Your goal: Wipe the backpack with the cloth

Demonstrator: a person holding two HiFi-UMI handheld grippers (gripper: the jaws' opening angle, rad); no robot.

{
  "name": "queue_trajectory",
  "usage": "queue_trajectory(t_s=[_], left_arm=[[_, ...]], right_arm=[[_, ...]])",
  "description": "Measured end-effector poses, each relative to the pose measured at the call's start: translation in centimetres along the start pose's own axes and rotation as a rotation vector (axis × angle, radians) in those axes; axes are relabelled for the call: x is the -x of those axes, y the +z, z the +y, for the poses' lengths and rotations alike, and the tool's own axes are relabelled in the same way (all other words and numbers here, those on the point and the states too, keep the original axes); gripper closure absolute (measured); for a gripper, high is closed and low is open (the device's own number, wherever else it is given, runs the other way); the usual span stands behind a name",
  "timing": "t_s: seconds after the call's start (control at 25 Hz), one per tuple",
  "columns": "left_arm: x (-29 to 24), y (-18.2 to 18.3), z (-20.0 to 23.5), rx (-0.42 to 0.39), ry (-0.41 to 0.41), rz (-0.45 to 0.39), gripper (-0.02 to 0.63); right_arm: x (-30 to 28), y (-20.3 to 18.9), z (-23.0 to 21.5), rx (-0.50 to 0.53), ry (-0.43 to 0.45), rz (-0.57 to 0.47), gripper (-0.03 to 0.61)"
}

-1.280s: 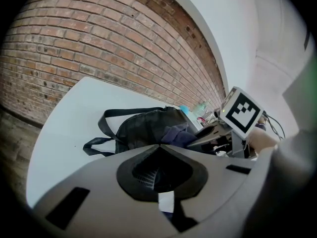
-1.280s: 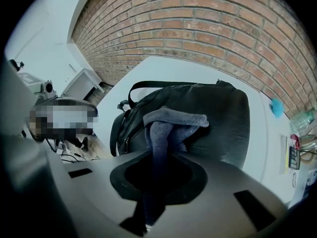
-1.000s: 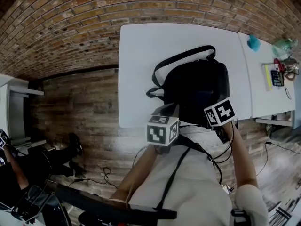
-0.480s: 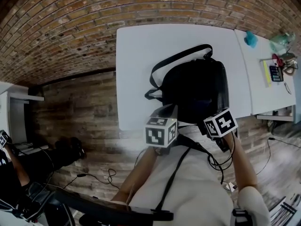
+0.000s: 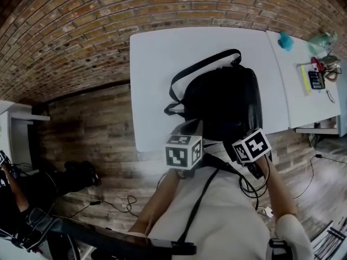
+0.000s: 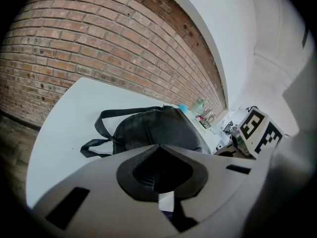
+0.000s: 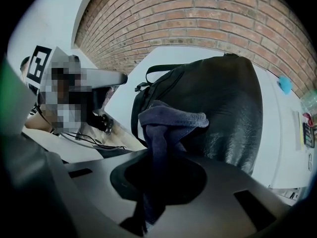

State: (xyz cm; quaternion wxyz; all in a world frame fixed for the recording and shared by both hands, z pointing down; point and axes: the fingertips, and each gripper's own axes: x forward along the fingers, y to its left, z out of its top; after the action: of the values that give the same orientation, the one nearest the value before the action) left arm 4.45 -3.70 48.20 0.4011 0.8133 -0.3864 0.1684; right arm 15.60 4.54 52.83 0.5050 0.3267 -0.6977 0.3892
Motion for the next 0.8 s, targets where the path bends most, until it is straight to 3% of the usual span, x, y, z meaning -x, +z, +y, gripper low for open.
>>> queue_trajectory(t_s=[0.28, 0.48, 0.8], left_arm=[[-0.1, 0.2, 0.0, -0.001, -0.005, -0.004, 0.611], [-0.3, 0.4, -0.2, -0.006, -0.004, -0.004, 0.611], [-0.4, 0.4, -0.4, -0.006, -0.002, 0.001, 0.611]], right_arm=[[1.0, 0.9, 0.0, -0.006, 0.029, -0.021, 0.540], [4.4, 5.1, -0.8, -0.042, 0.088, -0.163, 0.540], [6.9, 12.3, -8.2, 0.015, -0.118, -0.284, 0.540]])
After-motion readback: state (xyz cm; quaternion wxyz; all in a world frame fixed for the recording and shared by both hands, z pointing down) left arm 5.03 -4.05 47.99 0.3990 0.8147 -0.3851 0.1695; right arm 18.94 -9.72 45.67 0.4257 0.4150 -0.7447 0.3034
